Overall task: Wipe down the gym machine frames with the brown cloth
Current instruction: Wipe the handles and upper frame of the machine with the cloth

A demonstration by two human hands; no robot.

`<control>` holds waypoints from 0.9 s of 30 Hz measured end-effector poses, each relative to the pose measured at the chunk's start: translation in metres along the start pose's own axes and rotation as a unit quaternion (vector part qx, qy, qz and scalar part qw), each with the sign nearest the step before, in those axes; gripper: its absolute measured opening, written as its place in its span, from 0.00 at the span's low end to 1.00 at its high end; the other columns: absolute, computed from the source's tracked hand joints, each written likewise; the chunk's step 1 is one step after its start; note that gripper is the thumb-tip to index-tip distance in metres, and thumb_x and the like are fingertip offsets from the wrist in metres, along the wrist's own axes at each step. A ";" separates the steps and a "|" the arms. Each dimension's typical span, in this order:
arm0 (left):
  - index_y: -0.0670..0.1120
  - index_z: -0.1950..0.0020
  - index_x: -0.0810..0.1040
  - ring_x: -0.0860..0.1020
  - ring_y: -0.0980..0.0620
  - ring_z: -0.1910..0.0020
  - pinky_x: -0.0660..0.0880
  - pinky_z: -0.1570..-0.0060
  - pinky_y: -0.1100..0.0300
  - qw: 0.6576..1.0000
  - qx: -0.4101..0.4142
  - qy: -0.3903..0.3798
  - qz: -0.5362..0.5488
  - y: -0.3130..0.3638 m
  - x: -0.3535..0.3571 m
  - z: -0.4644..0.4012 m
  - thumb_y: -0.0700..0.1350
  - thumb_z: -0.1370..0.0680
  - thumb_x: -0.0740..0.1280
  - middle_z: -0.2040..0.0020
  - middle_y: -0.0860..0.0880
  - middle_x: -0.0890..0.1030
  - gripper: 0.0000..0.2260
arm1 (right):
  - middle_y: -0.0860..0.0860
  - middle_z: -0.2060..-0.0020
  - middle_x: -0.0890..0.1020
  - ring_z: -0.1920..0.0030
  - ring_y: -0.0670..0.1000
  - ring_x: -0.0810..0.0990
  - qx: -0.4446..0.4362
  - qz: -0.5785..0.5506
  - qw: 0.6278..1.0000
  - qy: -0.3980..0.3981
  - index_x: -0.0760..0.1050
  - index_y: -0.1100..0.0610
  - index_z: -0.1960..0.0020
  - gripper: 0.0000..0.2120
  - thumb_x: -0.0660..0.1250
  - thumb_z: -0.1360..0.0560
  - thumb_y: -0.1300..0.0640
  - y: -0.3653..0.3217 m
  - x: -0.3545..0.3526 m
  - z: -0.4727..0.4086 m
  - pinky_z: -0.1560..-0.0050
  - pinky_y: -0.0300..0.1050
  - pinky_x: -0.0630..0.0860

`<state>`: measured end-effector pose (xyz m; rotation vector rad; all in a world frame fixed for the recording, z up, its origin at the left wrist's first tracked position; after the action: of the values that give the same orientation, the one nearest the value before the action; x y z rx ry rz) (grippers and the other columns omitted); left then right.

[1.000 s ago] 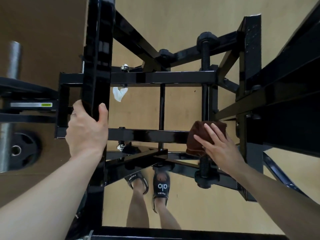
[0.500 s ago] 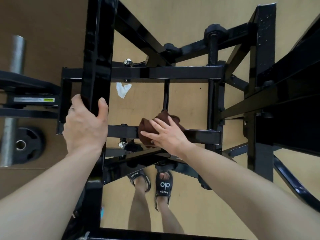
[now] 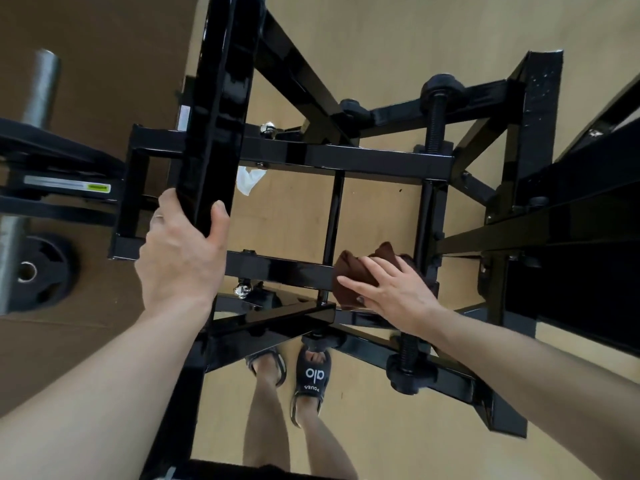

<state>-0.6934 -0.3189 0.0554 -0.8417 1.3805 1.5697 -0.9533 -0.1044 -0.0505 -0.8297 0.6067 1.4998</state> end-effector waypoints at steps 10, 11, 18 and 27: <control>0.42 0.29 0.66 0.78 0.32 0.48 0.67 0.59 0.48 1.000 0.012 0.018 -0.010 -0.001 0.002 0.000 0.62 0.17 0.57 0.42 0.36 0.79 0.27 | 0.56 0.25 0.66 0.29 0.60 0.68 -0.055 -0.024 0.998 0.030 0.52 0.36 0.19 0.23 0.49 0.13 0.43 -0.114 -0.019 -0.141 0.32 0.61 0.67; 0.42 0.29 0.66 0.78 0.33 0.48 0.68 0.58 0.48 1.000 0.014 0.020 -0.009 -0.001 0.002 0.000 0.62 0.17 0.57 0.43 0.36 0.79 0.27 | 0.57 0.25 0.66 0.30 0.60 0.69 -0.057 -0.021 0.998 0.031 0.52 0.36 0.19 0.23 0.49 0.13 0.43 -0.119 -0.021 -0.147 0.33 0.61 0.68; 0.42 0.28 0.67 0.79 0.36 0.48 0.68 0.57 0.50 1.000 0.010 0.018 0.001 0.001 0.000 0.002 0.63 0.17 0.57 0.44 0.38 0.79 0.28 | 0.55 0.26 0.70 0.27 0.59 0.69 -0.030 -0.029 0.997 0.065 0.59 0.37 0.20 0.24 0.55 0.16 0.44 -0.057 -0.008 -0.063 0.31 0.59 0.69; 0.42 0.28 0.66 0.80 0.34 0.49 0.67 0.59 0.50 1.000 0.014 0.017 -0.002 0.004 -0.002 0.002 0.62 0.17 0.57 0.42 0.38 0.79 0.28 | 0.56 0.23 0.66 0.25 0.60 0.65 0.014 -0.010 1.000 0.017 0.50 0.34 0.19 0.24 0.45 0.15 0.41 -0.030 -0.002 -0.029 0.29 0.62 0.66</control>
<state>-0.6958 -0.3178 0.0594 -0.8562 1.4212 1.5353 -0.9195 -0.1253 -0.0632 -0.8387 0.6417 1.4575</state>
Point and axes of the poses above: each hand's wrist, its own z-axis away from the middle knuckle, its own x-axis out of the palm, y = z × x, the point moved 5 cm from there along -z, towards the middle knuckle
